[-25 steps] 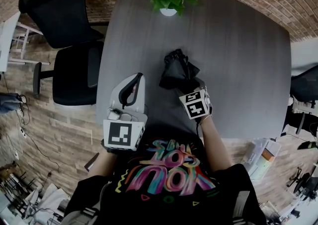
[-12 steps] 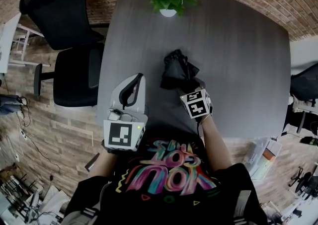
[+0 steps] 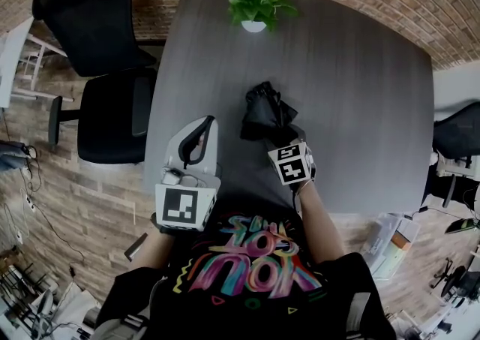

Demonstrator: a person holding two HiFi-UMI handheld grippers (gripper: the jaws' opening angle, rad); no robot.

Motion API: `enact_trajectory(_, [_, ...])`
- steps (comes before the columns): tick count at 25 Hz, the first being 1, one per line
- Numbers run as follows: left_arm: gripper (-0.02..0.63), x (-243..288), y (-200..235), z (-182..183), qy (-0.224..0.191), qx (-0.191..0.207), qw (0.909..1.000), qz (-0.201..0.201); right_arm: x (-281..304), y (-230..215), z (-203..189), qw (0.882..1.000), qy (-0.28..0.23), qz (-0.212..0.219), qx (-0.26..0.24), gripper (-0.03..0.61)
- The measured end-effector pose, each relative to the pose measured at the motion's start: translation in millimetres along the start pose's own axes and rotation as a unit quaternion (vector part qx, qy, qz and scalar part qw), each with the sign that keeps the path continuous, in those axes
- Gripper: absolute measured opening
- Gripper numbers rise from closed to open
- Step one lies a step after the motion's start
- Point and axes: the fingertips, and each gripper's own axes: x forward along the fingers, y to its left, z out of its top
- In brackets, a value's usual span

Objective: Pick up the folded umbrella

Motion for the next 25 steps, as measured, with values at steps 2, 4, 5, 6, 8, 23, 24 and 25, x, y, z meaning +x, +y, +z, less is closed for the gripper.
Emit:
enact_trajectory(2, [0.002,0.3,0.7,1.2,-0.002,-0.001,1.0000,0.001,-0.6,-1.1,0.0,1.000,-0.002,0.006,0.007,0.232])
enact_trajectory(4, [0.002,0.0,2.0,2.1,-0.003,-0.001,1.0000,0.002,-2.5,-2.3,-0.7,1.000,-0.007,0.014,0.022,0.232])
enact_trajectory(5, [0.002,-0.5,2.9,2.4,-0.004,-0.001,1.0000,0.003,-4.1,-2.4,-1.4,0.999,-0.011,0.018,0.030,0.232])
enact_trajectory(6, [0.002,-1.1,3.7,2.6,-0.004,-0.001,1.0000,0.004,-5.9,-2.3,-2.2,0.999,-0.015,0.021,0.038,0.232])
enact_trajectory(8, [0.002,-1.8,4.8,3.0,-0.004,0.000,1.0000,0.005,-9.9,-2.8,-3.3,0.998,-0.024,0.025,0.051,0.230])
enact_trajectory(23, [0.002,6.3,-10.7,7.8,-0.005,0.005,0.9998,-0.017,-74.2,-24.7,53.6,0.989,-0.129,0.009,0.065,0.232])
enact_trajectory(24, [0.002,6.4,-10.6,8.0,-0.005,0.005,0.9998,-0.017,-80.6,-26.5,58.9,0.988,-0.140,0.007,0.066,0.232])
enact_trajectory(25, [0.002,6.4,-10.2,8.3,-0.004,0.005,0.9998,-0.017,-87.0,-28.2,64.1,0.986,-0.152,0.006,0.068,0.232])
